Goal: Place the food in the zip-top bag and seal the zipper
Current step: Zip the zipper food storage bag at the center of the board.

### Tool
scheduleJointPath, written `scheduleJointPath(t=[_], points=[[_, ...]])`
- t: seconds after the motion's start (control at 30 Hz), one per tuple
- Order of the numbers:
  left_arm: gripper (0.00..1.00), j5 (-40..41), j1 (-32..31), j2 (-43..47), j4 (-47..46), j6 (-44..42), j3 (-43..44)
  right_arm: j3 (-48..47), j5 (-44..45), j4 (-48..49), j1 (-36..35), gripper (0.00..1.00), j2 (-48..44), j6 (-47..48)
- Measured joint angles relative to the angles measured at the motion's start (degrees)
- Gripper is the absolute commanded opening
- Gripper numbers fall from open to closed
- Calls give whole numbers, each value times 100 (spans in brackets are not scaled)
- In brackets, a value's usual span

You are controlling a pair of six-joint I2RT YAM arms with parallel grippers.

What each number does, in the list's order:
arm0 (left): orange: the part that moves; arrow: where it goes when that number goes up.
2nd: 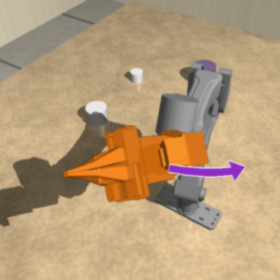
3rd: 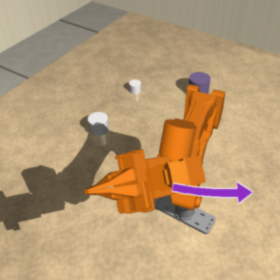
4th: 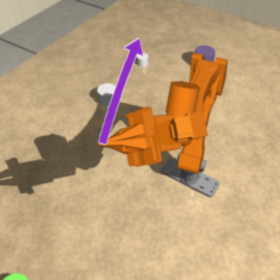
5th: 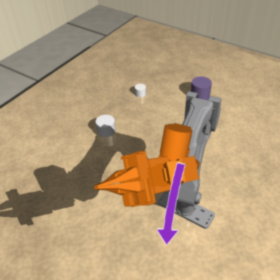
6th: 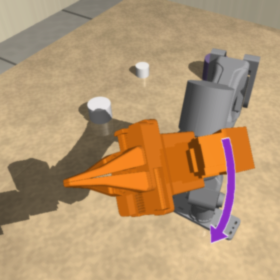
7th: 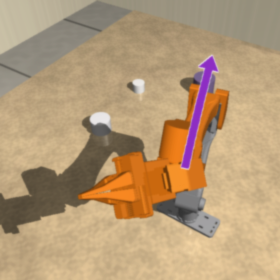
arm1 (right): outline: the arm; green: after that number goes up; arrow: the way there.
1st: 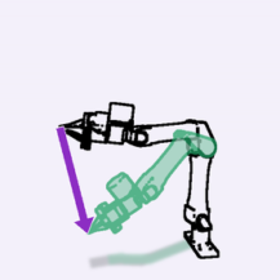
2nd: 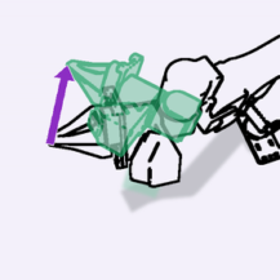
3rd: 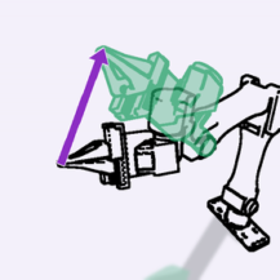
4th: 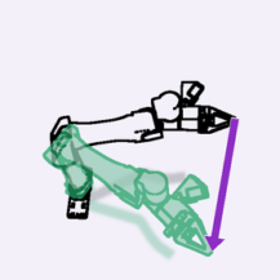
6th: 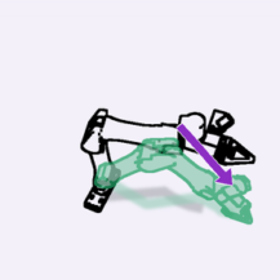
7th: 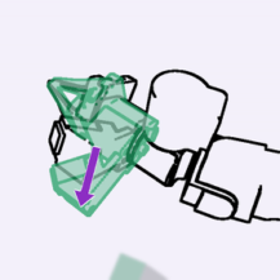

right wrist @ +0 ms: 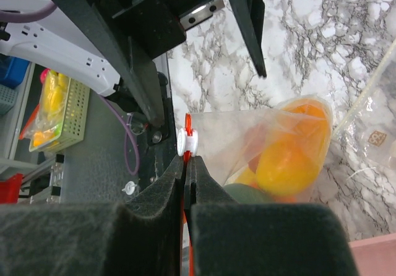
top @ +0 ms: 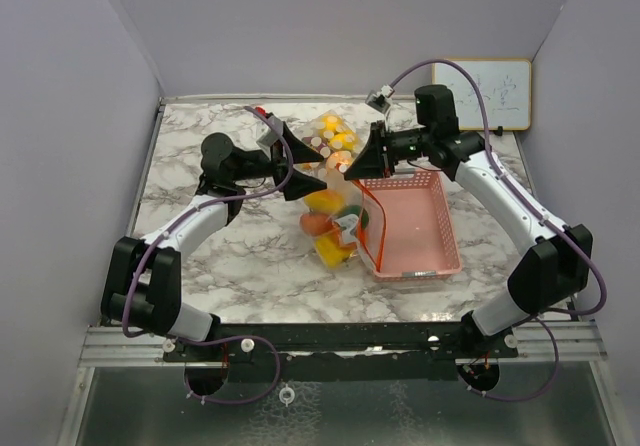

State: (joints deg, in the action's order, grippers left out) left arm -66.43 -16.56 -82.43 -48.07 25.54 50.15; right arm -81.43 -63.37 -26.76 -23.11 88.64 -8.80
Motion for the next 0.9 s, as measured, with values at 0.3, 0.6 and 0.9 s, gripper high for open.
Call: scheduleJointPath(t=[0.3,0.6,0.9], points=[[68,-308,-234,-306,-293,579,9,-439,0,-177,-212,2,254,59],[0,-531,-260,-750,-710,1364,422,-501,92,-284,-332,2,330,177],[0,-654,-258,-1252,-2326,3051,393,-654,525,-520,-319,37,330,337]])
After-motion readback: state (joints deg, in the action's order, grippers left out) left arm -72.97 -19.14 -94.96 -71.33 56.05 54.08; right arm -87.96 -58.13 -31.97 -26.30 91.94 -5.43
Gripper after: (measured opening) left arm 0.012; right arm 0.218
